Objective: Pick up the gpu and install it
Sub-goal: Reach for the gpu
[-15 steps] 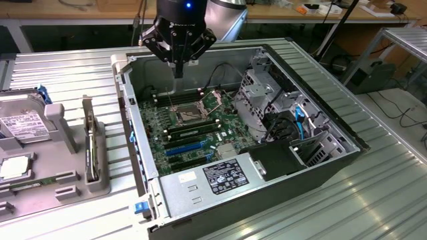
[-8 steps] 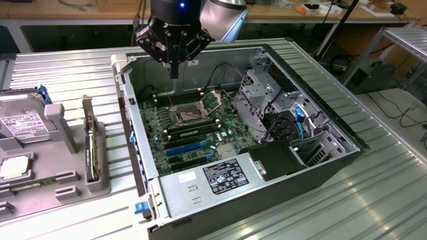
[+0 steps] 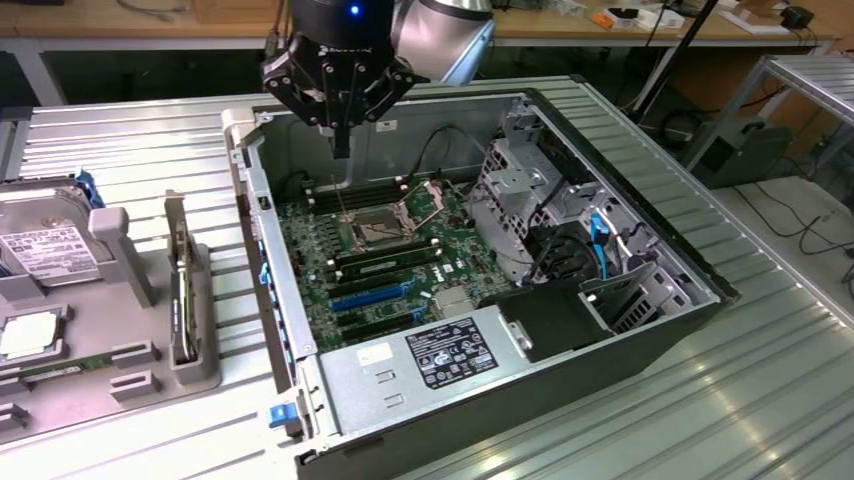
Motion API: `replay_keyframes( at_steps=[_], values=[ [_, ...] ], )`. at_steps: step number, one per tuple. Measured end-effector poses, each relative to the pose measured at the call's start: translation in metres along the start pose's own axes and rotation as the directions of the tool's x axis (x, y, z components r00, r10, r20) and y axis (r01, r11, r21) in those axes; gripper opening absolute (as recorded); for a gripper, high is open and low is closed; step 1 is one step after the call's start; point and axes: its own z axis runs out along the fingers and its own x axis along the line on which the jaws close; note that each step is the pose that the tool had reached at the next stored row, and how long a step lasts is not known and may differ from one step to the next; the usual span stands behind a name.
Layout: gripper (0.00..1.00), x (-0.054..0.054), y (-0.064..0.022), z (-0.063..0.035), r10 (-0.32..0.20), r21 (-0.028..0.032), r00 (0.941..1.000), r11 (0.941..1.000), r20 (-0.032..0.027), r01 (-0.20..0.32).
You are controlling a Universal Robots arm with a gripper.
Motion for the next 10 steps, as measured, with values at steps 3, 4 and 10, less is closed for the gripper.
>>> replay_keyframes(
  at_steps=[3, 4, 10],
  values=[
    [0.10, 0.0038, -0.0003, -0.0001, 0.000, 0.0000, 1.0000, 1.0000, 0.0000, 0.000],
    [0.10, 0.0052, -0.0004, -0.0001, 0.000, 0.0000, 1.0000, 1.0000, 0.0000, 0.000],
    [0.10, 0.0106, -0.0008, -0.0003, 0.000, 0.0000, 1.0000, 1.0000, 0.0000, 0.000]
  ],
)
